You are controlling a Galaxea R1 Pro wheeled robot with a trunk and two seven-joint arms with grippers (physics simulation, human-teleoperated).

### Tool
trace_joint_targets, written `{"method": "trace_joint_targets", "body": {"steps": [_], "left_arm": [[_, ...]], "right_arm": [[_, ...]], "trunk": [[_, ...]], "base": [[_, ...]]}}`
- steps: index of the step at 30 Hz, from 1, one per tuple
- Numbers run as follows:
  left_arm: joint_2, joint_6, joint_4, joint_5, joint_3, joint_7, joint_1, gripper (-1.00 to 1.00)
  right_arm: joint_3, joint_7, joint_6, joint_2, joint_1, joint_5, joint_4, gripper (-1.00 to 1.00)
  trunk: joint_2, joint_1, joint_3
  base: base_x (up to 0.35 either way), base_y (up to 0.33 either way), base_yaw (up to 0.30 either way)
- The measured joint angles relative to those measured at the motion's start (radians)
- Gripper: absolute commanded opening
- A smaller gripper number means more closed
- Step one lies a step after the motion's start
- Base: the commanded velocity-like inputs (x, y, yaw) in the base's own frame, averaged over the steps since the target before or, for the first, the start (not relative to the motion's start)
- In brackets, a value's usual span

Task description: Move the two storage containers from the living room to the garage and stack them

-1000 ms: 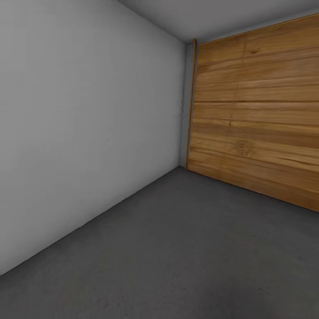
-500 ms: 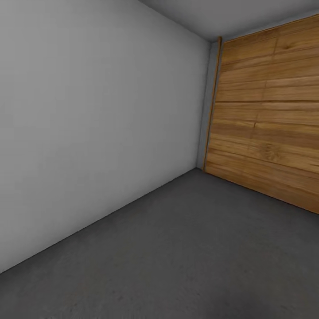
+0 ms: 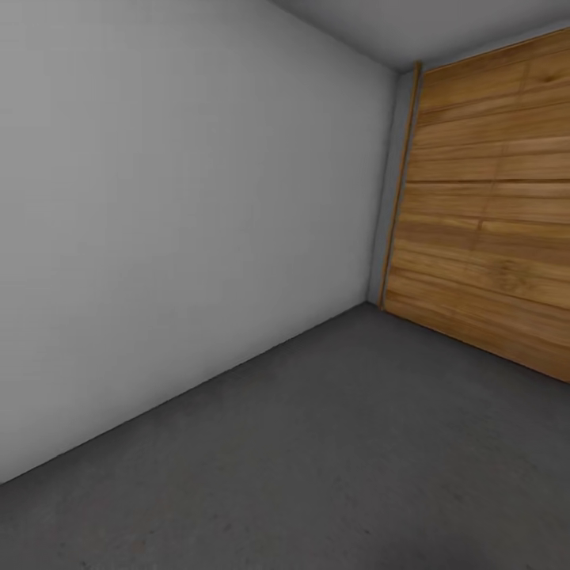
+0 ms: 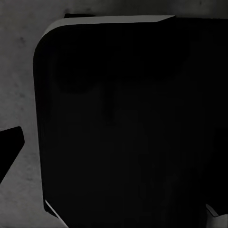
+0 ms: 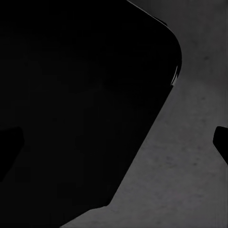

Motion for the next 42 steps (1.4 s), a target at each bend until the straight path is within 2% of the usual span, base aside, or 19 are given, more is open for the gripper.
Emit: {"method": "trace_joint_targets", "body": {"steps": [42], "left_arm": [[0.001, 0.000, 0.000, 0.000, 0.000, 0.000, 0.000, 1.00]], "right_arm": [[0.000, 0.000, 0.000, -0.002, 0.000, 0.000, 0.000, 1.00]], "trunk": [[0.000, 0.000, 0.000]], "base": [[0.000, 0.000, 0.273]]}}
